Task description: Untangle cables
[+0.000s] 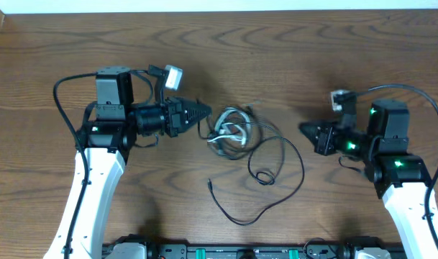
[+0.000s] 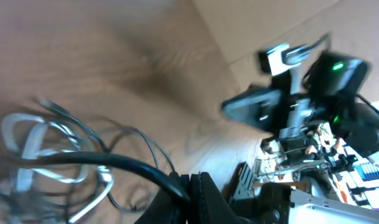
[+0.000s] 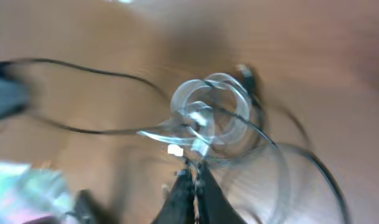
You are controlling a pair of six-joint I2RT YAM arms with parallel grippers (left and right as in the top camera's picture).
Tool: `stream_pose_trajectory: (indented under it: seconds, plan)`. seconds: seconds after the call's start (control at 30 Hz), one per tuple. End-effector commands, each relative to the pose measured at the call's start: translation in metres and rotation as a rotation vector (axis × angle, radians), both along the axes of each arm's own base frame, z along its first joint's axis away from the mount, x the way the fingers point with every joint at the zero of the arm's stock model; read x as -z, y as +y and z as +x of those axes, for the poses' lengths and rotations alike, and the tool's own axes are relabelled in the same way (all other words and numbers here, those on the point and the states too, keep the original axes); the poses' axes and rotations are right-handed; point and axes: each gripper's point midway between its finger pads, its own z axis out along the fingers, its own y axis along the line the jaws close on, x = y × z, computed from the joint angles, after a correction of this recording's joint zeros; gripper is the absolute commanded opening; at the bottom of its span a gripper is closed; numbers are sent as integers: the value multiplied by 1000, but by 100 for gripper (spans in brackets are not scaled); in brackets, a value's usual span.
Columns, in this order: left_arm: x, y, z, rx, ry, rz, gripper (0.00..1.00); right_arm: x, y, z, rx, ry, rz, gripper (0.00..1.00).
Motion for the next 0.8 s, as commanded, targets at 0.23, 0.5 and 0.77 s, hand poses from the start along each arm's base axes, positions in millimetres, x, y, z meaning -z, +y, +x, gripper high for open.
stream_pose_trajectory:
  seconds: [0.23, 0.5, 0.77]
  plan:
    - [-9, -29, -21, 121, -67, 14, 8, -20, 22, -14, -103, 25, 135, 28]
    - [-31, -73, -35, 266, -263, -23, 8, 3, 52, -38, -112, 211, 112, 40]
    - [-53, -84, -50, 370, -347, -112, 8, 46, 34, -33, 209, 430, -23, 42]
